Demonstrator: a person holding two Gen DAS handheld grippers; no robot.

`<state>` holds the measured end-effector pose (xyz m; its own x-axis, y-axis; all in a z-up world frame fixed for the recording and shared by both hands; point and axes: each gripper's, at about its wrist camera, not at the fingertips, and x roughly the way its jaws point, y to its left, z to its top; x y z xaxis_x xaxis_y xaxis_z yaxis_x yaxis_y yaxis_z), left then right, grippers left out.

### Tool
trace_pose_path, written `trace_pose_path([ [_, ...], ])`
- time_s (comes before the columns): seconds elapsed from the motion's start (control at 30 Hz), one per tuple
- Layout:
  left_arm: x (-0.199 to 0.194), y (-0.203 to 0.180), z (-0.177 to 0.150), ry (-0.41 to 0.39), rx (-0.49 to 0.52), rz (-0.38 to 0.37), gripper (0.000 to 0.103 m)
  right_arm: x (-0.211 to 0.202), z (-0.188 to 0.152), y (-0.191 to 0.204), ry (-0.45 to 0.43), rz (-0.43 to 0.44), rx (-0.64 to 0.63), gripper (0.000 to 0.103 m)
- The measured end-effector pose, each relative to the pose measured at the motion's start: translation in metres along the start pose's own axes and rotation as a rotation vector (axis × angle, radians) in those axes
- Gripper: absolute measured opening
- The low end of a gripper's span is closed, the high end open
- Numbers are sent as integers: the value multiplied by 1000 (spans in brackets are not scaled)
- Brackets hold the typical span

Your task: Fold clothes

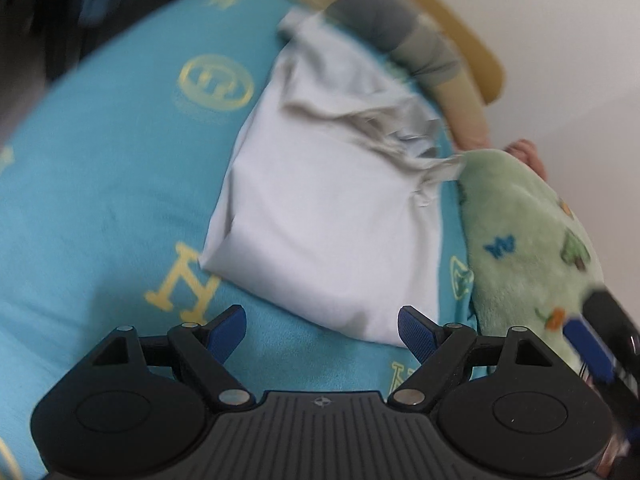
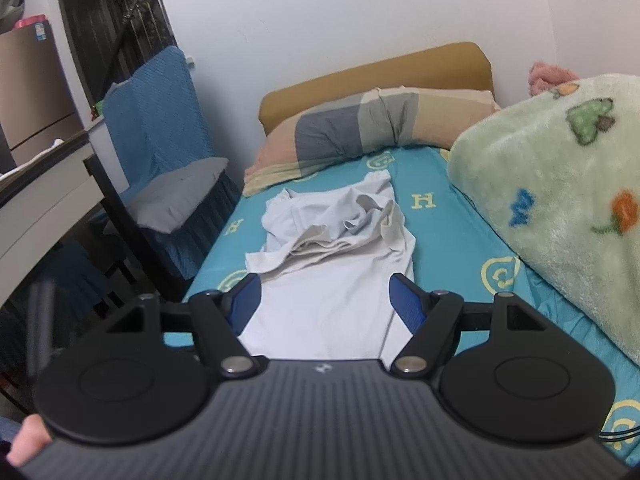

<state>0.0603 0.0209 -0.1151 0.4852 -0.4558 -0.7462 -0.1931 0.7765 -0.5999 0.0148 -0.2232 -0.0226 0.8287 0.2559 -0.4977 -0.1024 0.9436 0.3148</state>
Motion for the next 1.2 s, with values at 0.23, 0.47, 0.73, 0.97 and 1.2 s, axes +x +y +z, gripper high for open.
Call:
trace_pose_path([
  [0.23,23,18,18,-50,-180,-29,82,12,-2,-11,38,-13,59,73],
  [0.47,21,18,22,-106,-196,44,41,29,-7,-19,82,-27,122,73],
  [0.73,3,16,25,-200,-170,-32,6,52,-28,-44,263,169,454,74],
  [0.97,-1,12,20,-217,-141,-40,6,94,-66,-50,468,345,769,74],
  [1.2,-1,13,15,-213,-132,-22,6,112,-83,-54,507,343,911,74],
])
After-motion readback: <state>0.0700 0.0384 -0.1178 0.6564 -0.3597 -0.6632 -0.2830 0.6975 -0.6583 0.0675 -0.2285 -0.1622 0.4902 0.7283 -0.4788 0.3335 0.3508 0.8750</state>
